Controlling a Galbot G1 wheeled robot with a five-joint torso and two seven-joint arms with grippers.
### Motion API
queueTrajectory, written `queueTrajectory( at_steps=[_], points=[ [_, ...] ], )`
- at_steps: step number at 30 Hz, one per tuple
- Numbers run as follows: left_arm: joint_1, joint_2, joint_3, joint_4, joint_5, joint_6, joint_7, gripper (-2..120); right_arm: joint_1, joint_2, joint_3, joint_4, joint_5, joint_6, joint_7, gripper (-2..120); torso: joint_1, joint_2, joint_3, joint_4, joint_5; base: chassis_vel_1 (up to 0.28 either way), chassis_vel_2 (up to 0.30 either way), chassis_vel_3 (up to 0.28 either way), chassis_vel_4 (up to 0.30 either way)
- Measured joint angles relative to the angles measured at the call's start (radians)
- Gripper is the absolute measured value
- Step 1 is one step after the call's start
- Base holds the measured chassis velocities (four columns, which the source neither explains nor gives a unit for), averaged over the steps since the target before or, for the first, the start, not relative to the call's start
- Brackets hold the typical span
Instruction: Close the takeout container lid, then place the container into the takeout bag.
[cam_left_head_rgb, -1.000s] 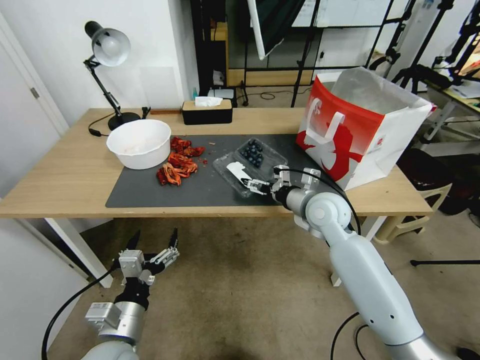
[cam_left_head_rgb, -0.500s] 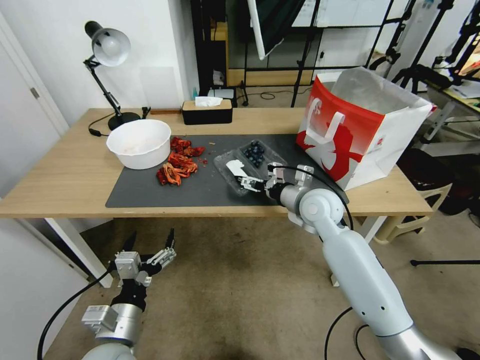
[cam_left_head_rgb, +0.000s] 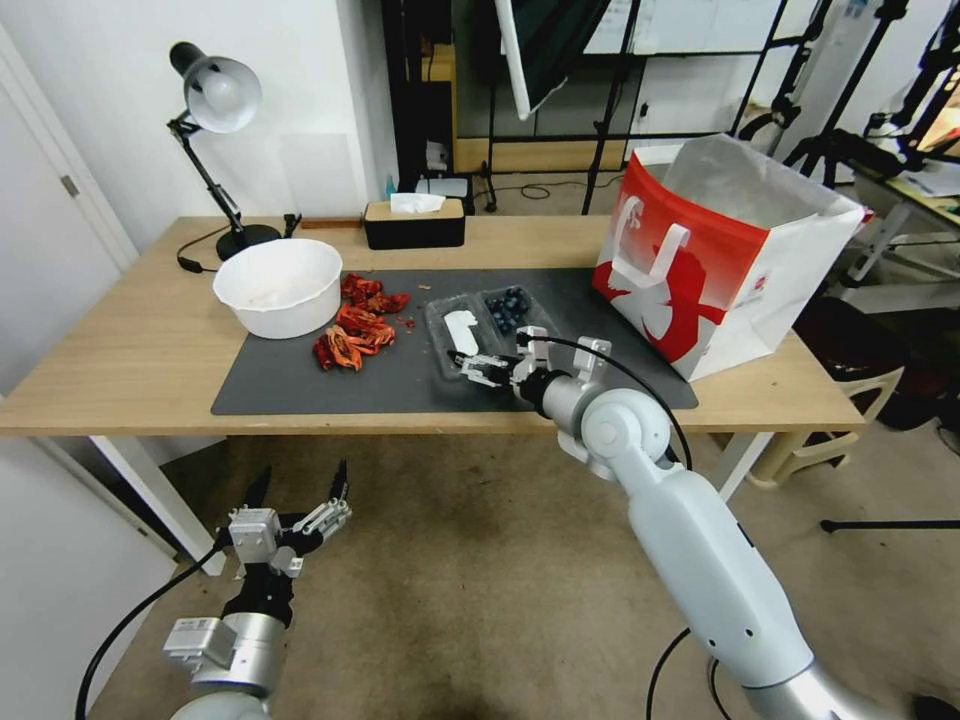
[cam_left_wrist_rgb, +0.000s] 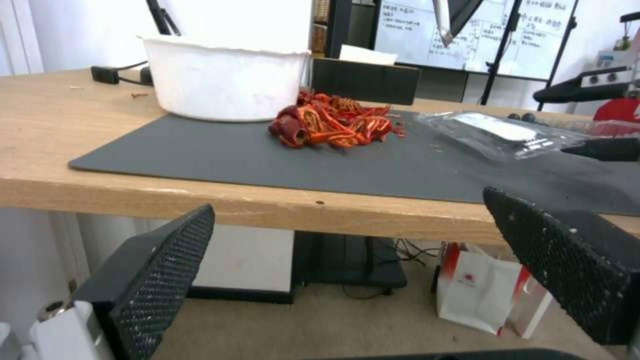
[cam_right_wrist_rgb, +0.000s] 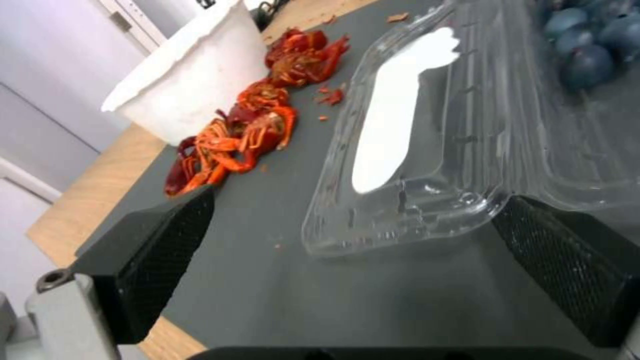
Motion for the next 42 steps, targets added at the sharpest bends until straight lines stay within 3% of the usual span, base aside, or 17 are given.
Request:
queueTrajectory(
  at_steps=[13, 28, 31, 39, 42],
  points=[
    [0.01, -0.005, -0.009, 0.003, 0.002, -0.028, 0.001, 100, -0.001, 0.068, -0.046, -0.01, -0.035, -0.001, 0.004, 100, 0.0, 0.0, 0.0, 0.0001, 0.0, 0.0, 0.0, 0.0, 0.0],
    [0.012, -0.009, -0.008, 0.006, 0.003, -0.038, 0.002, 100, -0.047, 0.053, -0.042, 0.028, -0.053, -0.005, 0.004, 100, 0.0, 0.0, 0.0, 0.0001, 0.0001, 0.0, 0.0, 0.0, 0.0],
    [0.013, -0.008, -0.01, 0.005, 0.003, -0.038, 0.002, 100, -0.073, 0.033, -0.035, 0.057, -0.09, 0.005, -0.011, 100, 0.0, 0.0, 0.0, 0.0, 0.0001, 0.0, 0.0, 0.0, 0.0],
    [0.014, -0.004, -0.009, -0.001, -0.002, -0.04, 0.002, 100, -0.212, -0.065, 0.035, 0.216, -0.339, 0.129, -0.092, 100, 0.0, 0.0, 0.0, 0.0, 0.0002, 0.0, 0.0, 0.0, 0.0],
    [0.013, -0.001, -0.005, -0.002, -0.003, -0.039, 0.002, 100, -0.311, -0.108, 0.082, 0.273, -0.513, 0.26, -0.129, 100, 0.0, 0.0, 0.0, 0.0, 0.0002, 0.0, 0.0, 0.0, 0.0]
  ],
)
